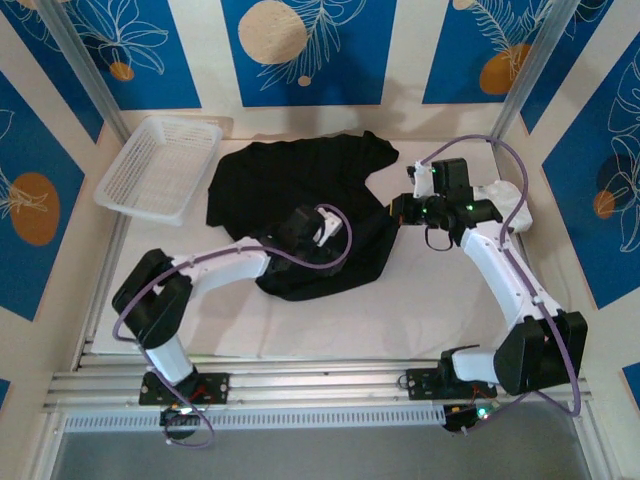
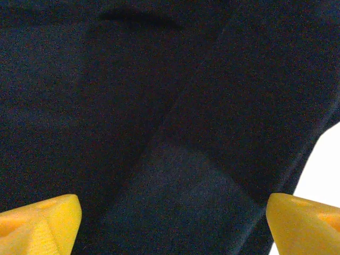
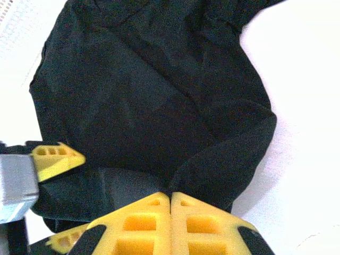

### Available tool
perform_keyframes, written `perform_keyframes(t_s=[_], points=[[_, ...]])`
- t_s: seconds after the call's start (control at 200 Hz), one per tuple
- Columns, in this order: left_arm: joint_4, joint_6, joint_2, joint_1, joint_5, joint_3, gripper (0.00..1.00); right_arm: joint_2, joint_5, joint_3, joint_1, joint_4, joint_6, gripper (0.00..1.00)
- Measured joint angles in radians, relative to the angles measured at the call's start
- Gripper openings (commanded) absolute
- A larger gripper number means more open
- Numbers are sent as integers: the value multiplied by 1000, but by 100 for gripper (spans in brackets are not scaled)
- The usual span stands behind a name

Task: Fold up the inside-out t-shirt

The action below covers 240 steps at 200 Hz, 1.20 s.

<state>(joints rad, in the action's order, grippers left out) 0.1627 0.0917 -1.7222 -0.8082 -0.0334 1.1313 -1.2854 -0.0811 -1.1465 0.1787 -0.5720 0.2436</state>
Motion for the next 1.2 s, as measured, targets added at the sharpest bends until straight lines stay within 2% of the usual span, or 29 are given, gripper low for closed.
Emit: perform_keyframes(t_s=[0.085,0.19,0.295,0.39,0.435,0.51,0.535,0.585,0.665,0.72,0.79,0.805,0.845,0.935,1.05,1.13,1.2], points=[[2,-23,-28,2,11,27,82,11,-3,-4,-3,-6,0,0],[1,-43,-44,7,30,41,63,19,-3,-10,-8,-15,0,0],[2,-47,-48,16,44,42,41,21,-3,-14,-13,-20,0,0],[2,-55,-48,26,62,42,9,21,-3,-14,-15,-20,0,0],[2,-45,-48,30,68,43,0,21,-2,-14,-15,-20,0,0],[8,-50,-45,34,75,45,0,17,6,-16,-15,-20,4,0],[11,-46,-40,34,79,45,0,11,17,-19,-15,-21,7,4],[22,-35,-26,34,87,45,0,-11,51,-36,-16,-29,11,18],[32,0,22,34,116,45,0,-84,138,-99,-22,-50,18,46],[31,34,71,34,139,45,0,-128,204,-134,-24,-43,16,60],[27,66,137,34,159,45,0,-121,257,-117,-21,-5,3,70],[28,72,151,34,161,46,0,-106,261,-100,-18,10,8,76],[32,86,182,35,164,52,0,-56,257,-44,-3,58,-3,83],[42,106,221,41,163,76,0,101,218,106,76,152,-27,83],[74,117,228,55,163,115,0,282,206,331,291,345,-62,77],[109,117,228,61,163,139,0,314,209,469,424,480,-85,75],[138,116,228,62,164,159,0,283,221,568,502,595,-104,72]])
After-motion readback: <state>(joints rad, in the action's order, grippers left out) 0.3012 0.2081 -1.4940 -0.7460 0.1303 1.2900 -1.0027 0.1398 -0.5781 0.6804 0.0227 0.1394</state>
